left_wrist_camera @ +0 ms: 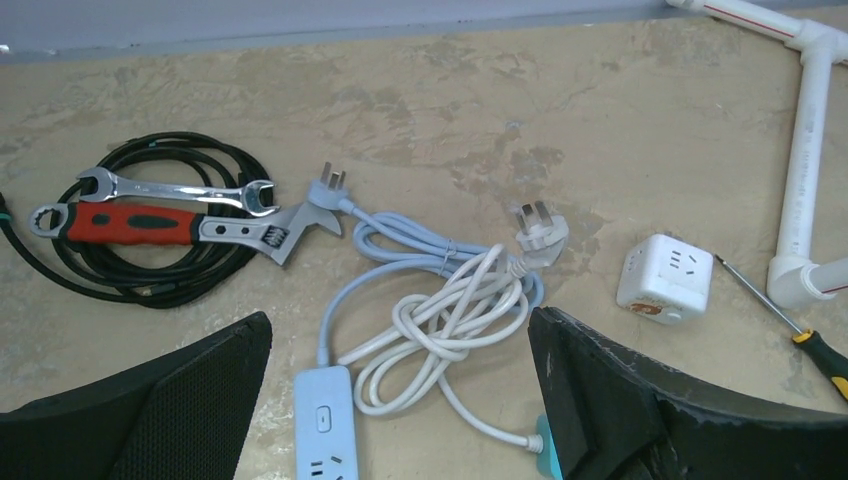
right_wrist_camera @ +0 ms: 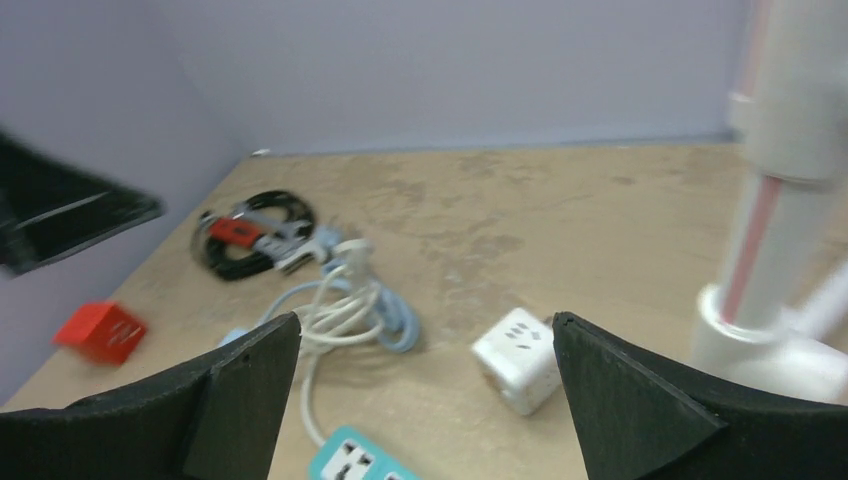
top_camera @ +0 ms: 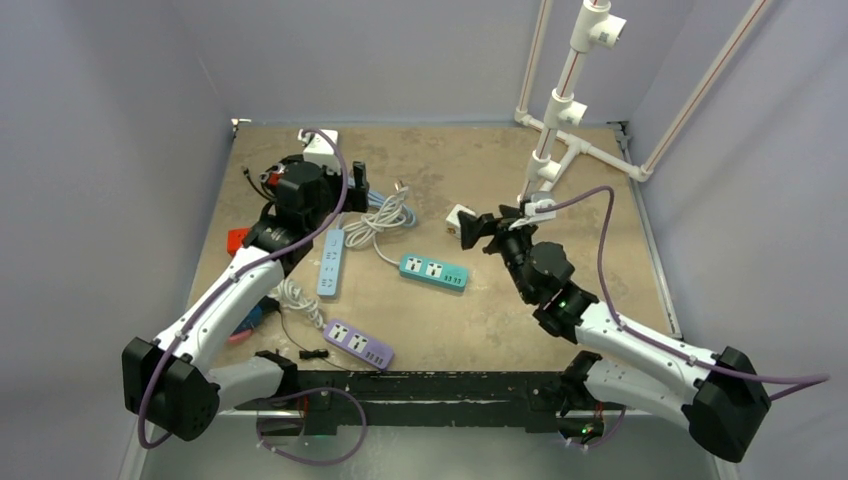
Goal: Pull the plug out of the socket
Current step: Place the plug at the center of the board, then move the socket to the center of the board.
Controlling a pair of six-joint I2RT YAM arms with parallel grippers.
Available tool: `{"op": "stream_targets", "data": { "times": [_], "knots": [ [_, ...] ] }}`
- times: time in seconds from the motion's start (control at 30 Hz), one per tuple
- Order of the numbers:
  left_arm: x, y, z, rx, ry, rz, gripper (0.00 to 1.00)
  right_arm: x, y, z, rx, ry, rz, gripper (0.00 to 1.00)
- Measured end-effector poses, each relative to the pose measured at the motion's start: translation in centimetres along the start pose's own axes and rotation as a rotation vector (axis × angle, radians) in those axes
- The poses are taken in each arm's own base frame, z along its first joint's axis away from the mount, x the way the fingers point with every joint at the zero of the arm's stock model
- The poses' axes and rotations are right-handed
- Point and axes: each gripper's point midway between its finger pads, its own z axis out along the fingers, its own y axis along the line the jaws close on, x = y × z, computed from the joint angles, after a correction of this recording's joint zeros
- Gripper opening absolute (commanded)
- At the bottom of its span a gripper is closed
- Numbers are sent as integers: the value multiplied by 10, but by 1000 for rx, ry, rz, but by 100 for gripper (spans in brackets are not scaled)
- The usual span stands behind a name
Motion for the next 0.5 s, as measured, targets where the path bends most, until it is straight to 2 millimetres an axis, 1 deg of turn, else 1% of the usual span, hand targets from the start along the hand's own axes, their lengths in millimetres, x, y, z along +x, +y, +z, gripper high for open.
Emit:
{"op": "stream_targets", "data": {
  "times": [0.07, 0.1, 0.2, 0.27, 0.33, 0.37, 0.43, 0.5],
  "knots": [
    [1, 2, 0, -8, 4, 1, 99, 2, 21, -4, -120, 21, 1, 90],
    [1, 3, 0, -15, 5, 1, 99, 4, 31, -7, -178, 35, 1, 89],
    [2, 10, 0, -45, 1, 5, 99, 25, 67, -20, -335, 107, 2, 88],
    [3, 15, -2, -64, -1, 10, 99, 57, 103, -39, -451, 198, -15, 87],
    [1, 19, -5, -79, -11, 13, 99, 101, 141, -68, -571, 322, -53, 86],
    [-1, 20, -7, -85, -19, 13, 99, 124, 157, -84, -619, 383, -76, 87],
    [-4, 22, -10, -93, -33, 11, 99, 158, 175, -108, -681, 473, -115, 87],
    [-7, 25, -13, -101, -46, 6, 99, 189, 188, -129, -719, 547, -155, 88]
  ]
}}
